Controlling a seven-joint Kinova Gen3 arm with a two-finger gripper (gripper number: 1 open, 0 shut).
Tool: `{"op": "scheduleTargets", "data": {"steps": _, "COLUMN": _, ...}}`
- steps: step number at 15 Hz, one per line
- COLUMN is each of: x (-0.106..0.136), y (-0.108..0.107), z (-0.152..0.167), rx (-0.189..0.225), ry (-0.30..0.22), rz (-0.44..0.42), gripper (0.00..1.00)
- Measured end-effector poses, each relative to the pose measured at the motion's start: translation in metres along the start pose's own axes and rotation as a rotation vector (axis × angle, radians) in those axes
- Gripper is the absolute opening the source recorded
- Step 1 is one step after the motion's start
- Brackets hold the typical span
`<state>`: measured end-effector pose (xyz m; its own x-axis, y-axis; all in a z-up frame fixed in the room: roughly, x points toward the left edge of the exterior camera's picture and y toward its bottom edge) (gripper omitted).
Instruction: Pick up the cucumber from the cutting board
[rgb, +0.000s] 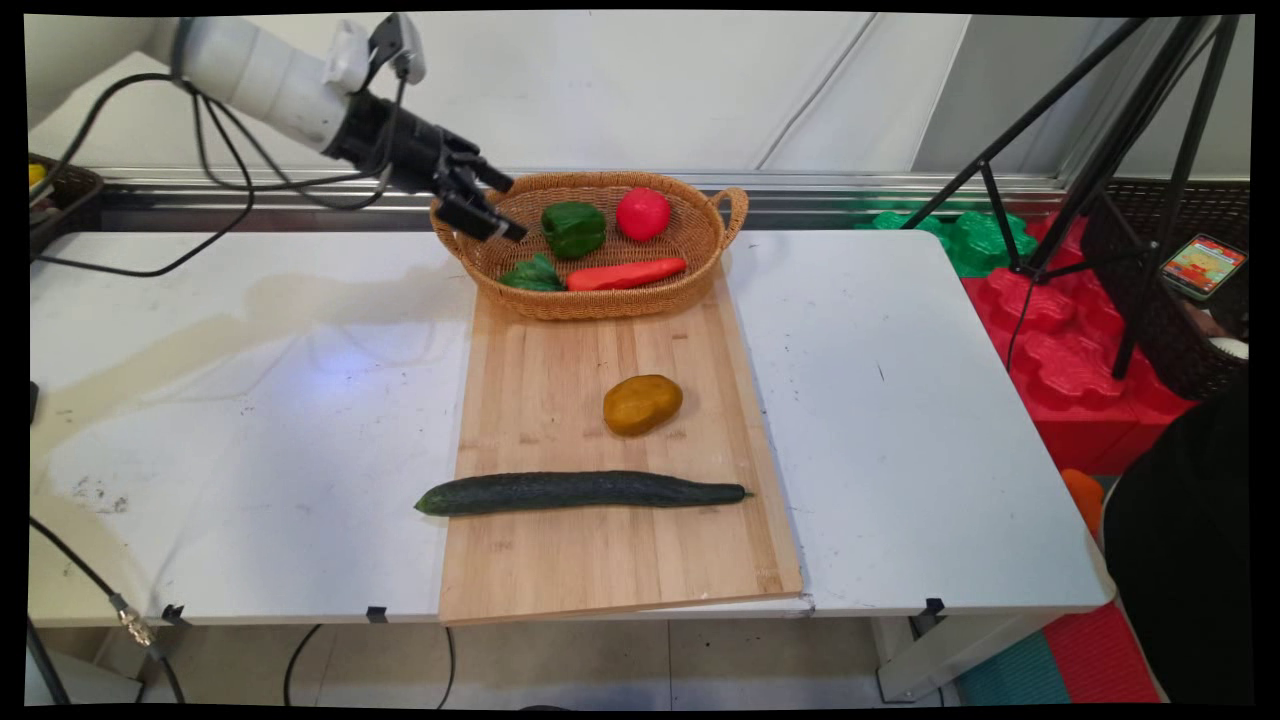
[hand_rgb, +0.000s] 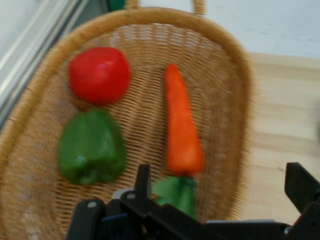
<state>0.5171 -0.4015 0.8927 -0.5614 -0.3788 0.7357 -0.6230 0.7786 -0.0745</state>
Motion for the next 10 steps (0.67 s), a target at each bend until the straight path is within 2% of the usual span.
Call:
{"op": "scheduleTargets", "data": {"steps": 5, "x": -0.013, "y": 0.048, "z": -0.021, "rx": -0.092, "ry": -0.044, "rz": 0.046, "gripper": 1.0}}
{"op": "scheduleTargets", "data": {"steps": 10, "x": -0.025, "y": 0.087, "z": -0.021, "rx": -0.142, "ry": -0.094, "rz": 0.066, "gripper": 1.0}}
